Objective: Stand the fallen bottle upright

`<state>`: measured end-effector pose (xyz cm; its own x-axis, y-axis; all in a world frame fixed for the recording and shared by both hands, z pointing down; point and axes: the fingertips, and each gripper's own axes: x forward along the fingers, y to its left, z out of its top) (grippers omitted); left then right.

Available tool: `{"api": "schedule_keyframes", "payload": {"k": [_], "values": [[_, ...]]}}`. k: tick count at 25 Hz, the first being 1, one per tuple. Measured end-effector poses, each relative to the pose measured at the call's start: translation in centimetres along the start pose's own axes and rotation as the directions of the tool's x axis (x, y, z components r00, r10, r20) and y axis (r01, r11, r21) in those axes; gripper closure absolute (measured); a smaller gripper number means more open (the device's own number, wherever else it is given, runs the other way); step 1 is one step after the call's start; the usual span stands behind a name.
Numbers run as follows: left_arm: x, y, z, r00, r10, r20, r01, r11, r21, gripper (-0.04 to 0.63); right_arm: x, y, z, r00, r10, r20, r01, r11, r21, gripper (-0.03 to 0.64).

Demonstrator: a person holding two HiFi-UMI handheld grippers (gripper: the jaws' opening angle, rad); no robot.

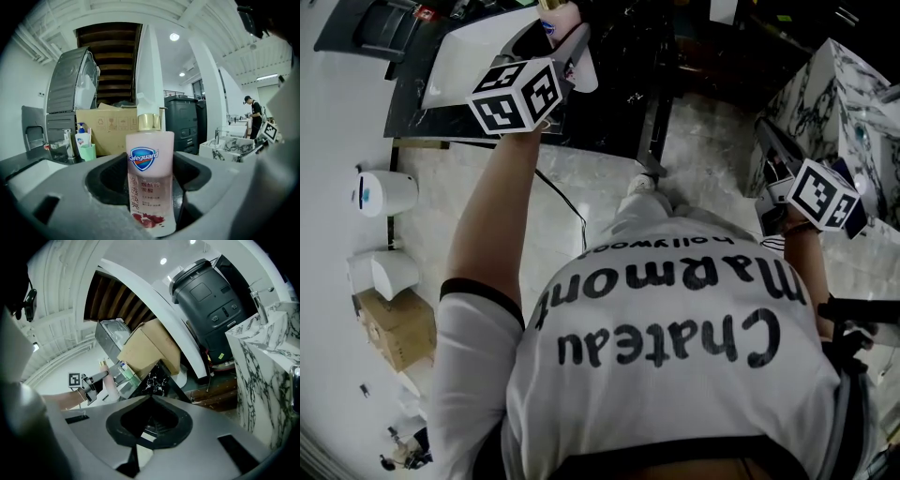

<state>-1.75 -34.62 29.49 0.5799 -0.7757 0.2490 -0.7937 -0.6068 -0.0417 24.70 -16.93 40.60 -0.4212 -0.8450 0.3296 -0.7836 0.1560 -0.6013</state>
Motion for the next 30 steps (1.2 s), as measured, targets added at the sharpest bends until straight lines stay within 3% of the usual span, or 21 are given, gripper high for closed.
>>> {"api": "schedule_keyframes", "payload": {"k": [21,30], "values": [[-3.6,0.4,-0.2,0.995,0.047,0.089,-0.045,0.999,-0.024,0.313,1.3,2.7,-0.1,0.997,0.07,-0.038,-0.071,0.997,-0.024,0.606],[-4.7,0.8,-0.6,0.993,0.058,0.103,-0.054,0.998,-0.042,0.318,2.4,4.5,0.1,0.993,0.102,-0.061,-0.106,0.991,-0.081,0.607]]}}
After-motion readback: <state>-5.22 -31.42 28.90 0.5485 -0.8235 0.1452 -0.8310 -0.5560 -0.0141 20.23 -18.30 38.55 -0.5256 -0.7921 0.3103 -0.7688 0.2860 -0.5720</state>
